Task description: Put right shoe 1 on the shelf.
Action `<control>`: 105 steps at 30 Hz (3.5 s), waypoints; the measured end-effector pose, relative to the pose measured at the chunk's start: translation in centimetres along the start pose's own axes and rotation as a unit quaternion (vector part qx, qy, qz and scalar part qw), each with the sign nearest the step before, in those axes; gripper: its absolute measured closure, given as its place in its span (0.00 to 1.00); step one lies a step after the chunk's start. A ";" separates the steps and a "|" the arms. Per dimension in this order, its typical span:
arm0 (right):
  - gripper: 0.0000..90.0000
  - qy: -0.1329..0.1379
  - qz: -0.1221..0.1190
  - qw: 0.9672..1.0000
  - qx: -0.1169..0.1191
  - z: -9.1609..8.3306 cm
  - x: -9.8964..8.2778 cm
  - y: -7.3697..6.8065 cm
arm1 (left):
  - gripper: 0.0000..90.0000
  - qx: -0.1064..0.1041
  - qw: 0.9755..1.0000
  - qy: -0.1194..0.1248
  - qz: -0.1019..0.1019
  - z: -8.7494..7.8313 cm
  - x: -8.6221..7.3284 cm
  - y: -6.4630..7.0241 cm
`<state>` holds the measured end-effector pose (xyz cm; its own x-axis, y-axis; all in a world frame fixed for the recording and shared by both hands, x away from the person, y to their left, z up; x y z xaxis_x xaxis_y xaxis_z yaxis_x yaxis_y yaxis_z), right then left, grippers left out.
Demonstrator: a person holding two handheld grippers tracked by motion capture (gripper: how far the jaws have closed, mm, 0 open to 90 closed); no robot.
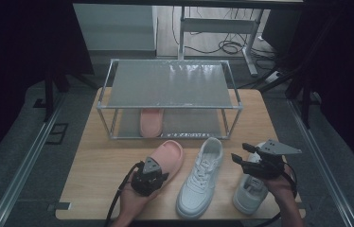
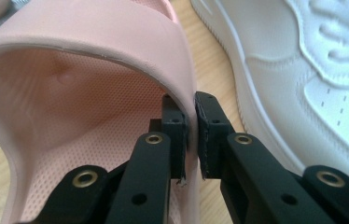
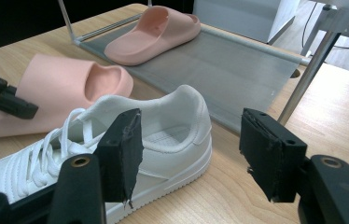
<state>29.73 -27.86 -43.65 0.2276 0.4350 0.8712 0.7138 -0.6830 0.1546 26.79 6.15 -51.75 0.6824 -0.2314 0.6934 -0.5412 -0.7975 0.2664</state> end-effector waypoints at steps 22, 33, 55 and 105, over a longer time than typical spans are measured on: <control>0.44 0.001 -0.004 1.000 -0.001 -0.2 0.1 0.1 | 0.93 0.016 0.999 0.031 -0.038 3.6 6.3 0.0; 0.45 0.006 -0.008 1.000 -0.015 -0.6 0.3 0.2 | 0.93 0.038 0.995 0.062 -0.061 5.4 9.9 -0.7; 0.45 0.008 -0.005 1.000 -0.015 -1.0 0.2 0.6 | 0.93 0.076 0.988 0.082 -0.107 9.7 13.0 -1.7; 0.44 0.006 -0.011 1.000 -0.012 -1.3 0.4 0.3 | 0.73 0.016 0.992 0.074 -0.099 5.2 9.0 -4.6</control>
<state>29.17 -28.62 -42.70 0.2035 0.4424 0.8734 0.7019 -0.6879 0.1849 37.98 4.79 -50.23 0.6931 0.0137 0.7207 -0.3859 -0.8374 0.3870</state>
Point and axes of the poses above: each handheld gripper's, and its own axes: z roughly forward along the jaws, x roughly out of its top, y roughly to its right, the point moved 3 cm from there along z, roughly forward along the jaws, and after that the axes turned 10 degrees about -z, right-handed, at the moved point
